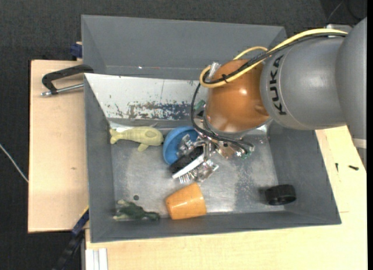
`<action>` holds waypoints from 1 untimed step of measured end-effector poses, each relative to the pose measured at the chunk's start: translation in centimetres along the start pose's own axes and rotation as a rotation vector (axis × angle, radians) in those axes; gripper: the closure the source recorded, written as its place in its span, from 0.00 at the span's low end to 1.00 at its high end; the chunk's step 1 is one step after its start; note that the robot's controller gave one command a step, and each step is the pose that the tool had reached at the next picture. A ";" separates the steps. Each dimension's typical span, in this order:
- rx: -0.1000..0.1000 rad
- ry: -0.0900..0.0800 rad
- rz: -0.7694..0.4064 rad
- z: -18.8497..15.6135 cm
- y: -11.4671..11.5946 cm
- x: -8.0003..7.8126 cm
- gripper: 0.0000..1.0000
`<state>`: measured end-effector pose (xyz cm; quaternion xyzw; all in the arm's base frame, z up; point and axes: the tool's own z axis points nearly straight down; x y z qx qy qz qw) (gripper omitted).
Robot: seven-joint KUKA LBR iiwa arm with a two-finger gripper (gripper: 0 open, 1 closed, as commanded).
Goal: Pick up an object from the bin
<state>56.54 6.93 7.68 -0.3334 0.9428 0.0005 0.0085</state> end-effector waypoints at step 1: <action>-0.008 0.009 -0.225 -0.5 6.9 -3.9 1.00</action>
Offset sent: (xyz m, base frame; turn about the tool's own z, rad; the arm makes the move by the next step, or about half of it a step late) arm -0.0129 0.0739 0.0043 -0.2228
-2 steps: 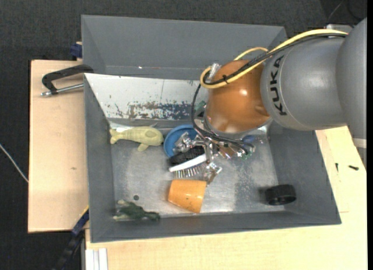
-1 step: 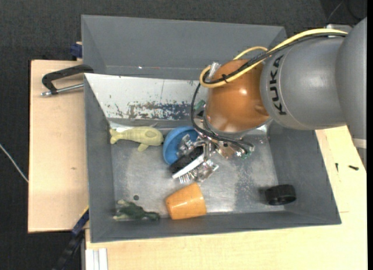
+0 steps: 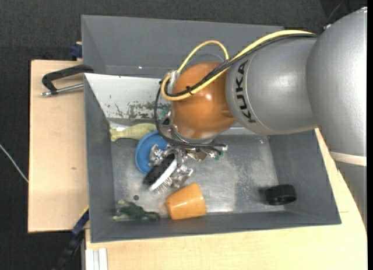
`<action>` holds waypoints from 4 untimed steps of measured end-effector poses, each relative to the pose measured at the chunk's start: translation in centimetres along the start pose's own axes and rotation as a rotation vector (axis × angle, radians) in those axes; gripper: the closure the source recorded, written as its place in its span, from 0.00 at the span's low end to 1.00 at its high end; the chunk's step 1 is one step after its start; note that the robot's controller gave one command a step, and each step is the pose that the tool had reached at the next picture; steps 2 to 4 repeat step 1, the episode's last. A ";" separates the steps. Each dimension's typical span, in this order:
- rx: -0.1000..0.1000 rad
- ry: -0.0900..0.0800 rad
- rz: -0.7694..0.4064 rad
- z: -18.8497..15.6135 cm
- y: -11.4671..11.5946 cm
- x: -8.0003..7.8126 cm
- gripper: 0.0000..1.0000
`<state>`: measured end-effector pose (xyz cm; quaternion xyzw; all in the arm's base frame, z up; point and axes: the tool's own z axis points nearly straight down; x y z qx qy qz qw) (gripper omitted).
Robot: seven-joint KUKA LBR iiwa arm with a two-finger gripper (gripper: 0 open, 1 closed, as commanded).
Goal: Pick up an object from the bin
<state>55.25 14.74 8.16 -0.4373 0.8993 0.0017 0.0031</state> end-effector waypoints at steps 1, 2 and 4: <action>0.008 -0.004 -0.235 -19.1 -0.5 -0.2 1.00; 0.008 -0.004 -0.235 -19.1 -0.5 -0.2 1.00; 0.008 -0.004 -0.235 -19.1 -0.5 -0.2 1.00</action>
Offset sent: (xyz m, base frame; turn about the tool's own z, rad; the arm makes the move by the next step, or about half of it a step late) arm 0.0028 -0.0040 0.1857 -0.2374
